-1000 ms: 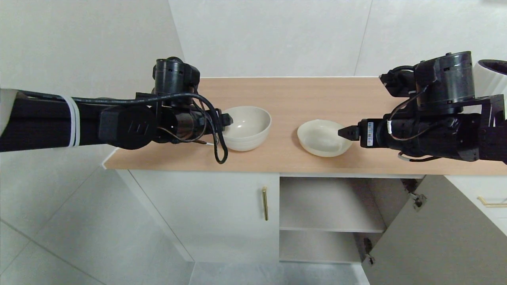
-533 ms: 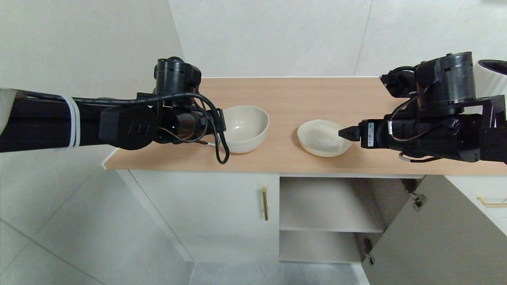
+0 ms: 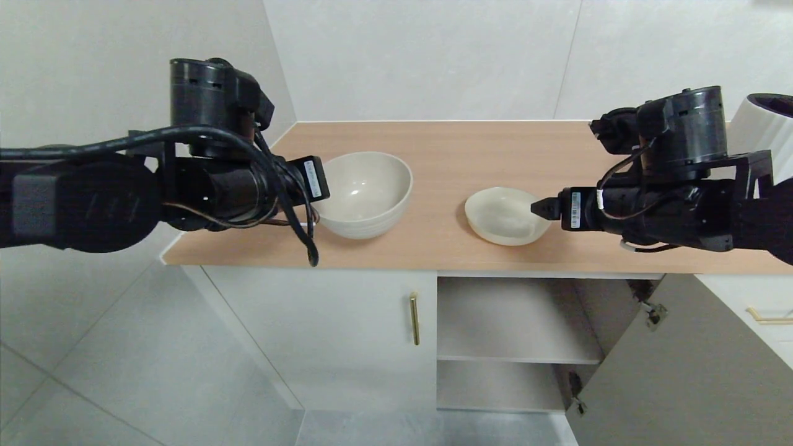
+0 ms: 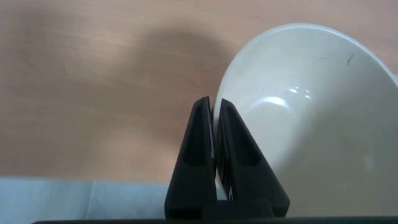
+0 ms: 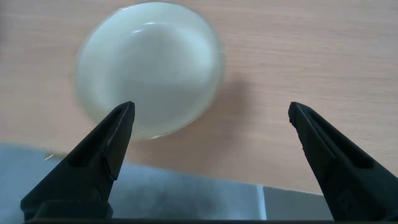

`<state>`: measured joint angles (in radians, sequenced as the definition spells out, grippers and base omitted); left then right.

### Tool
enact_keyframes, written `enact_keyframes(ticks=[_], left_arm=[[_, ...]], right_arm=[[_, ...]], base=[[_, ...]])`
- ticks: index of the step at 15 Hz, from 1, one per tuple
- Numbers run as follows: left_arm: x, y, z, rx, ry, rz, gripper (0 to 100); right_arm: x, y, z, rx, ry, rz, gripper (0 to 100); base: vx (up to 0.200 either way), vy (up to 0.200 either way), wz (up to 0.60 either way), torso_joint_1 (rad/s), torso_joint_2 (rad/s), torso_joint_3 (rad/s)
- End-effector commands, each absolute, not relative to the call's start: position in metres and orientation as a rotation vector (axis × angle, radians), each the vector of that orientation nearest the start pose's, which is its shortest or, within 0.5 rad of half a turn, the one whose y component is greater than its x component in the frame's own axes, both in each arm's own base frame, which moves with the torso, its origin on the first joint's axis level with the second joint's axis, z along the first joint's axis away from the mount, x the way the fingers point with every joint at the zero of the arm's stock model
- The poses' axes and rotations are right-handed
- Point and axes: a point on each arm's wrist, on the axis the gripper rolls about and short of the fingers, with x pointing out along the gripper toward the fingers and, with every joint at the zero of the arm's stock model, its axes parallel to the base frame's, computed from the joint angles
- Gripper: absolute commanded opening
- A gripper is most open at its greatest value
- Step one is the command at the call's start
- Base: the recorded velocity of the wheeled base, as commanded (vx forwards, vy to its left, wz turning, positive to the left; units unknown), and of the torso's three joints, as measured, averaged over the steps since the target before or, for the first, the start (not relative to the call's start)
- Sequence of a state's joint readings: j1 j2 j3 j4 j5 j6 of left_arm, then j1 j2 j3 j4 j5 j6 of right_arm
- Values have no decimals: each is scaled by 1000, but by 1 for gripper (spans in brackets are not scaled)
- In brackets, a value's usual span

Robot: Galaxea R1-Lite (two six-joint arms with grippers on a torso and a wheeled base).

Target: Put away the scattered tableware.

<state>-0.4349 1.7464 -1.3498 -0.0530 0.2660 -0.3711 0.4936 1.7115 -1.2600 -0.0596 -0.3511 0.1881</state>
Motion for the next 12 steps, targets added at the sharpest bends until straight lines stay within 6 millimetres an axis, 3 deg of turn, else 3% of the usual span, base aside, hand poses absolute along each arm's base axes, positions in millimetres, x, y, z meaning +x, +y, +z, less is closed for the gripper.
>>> enact_keyframes(ticks=[1,3,6,12], left_arm=[[283,-135,280,-262,305,-145,0],[282,-139,278,-256,312,-156,0],[282,-140,277,-255,314,-157,0],[284,-140,276,-255,317,-155,0]], right_arm=[[306,154,237,12,393,81,100],[325,160,227,44,397,46,100],[346,155,215,47,410,-14,100],[352,151,212,60,413,-33,100]], base=[[0,0,0,0,0,0],[0,0,0,0,0,0],[0,0,0,0,0,0],[0,0,0,0,0,0]])
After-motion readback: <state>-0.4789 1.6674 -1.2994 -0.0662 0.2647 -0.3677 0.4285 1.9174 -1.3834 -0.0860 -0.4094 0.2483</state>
